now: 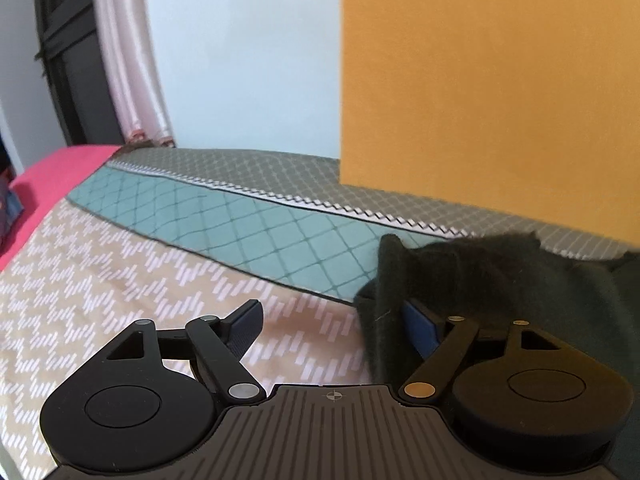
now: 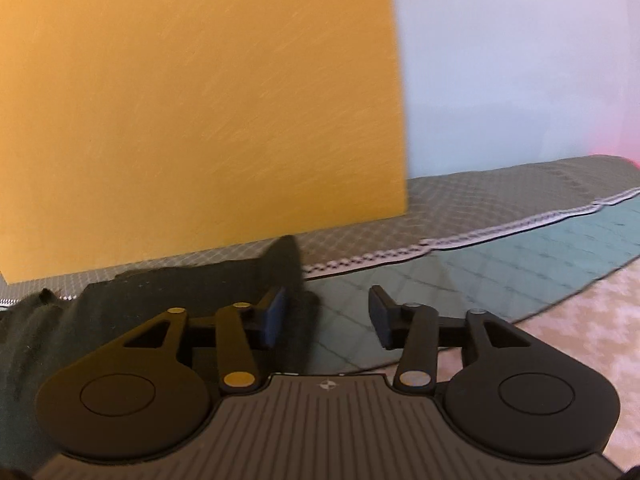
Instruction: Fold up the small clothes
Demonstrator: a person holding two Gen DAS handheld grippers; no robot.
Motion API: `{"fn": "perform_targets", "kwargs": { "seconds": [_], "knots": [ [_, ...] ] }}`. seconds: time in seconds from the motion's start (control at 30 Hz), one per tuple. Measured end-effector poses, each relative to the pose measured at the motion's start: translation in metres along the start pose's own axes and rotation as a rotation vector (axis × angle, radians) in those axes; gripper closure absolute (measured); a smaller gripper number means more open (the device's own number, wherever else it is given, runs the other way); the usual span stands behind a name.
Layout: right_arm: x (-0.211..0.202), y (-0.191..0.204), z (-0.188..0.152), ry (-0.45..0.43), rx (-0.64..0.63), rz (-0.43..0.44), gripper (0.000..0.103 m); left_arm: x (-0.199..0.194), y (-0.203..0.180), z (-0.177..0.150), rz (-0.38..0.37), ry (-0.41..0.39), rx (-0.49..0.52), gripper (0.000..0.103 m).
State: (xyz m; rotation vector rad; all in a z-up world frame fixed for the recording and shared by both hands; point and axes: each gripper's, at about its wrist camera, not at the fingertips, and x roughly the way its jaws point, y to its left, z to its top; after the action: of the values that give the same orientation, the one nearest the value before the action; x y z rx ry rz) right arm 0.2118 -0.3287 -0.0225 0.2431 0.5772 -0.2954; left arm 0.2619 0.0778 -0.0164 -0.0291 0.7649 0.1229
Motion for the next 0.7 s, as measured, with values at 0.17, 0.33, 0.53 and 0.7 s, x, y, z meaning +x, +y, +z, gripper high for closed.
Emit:
{"fn": "perform_targets", "kwargs": {
  "seconds": [0.17,0.33,0.53,0.7],
  "knots": [
    [-0.032,-0.011,-0.002,-0.034,0.022,0.030,0.022,-0.037,0.015,-0.013,-0.034,-0.027,-0.034,0.000],
    [-0.046,-0.021,-0.021,0.071,0.077,0.149,0.019,-0.070,0.015,-0.039,-0.062,-0.020,-0.026,0.000],
    [-0.058,-0.032,-0.039,0.177,0.157,0.232,0.017,-0.101,0.000,-0.082,-0.191,0.085,-0.031,0.000],
    [-0.057,-0.042,-0.048,0.262,0.242,0.317,0.016,-0.112,-0.014,-0.115,-0.447,0.205,-0.123,0.000]
  ]
}}
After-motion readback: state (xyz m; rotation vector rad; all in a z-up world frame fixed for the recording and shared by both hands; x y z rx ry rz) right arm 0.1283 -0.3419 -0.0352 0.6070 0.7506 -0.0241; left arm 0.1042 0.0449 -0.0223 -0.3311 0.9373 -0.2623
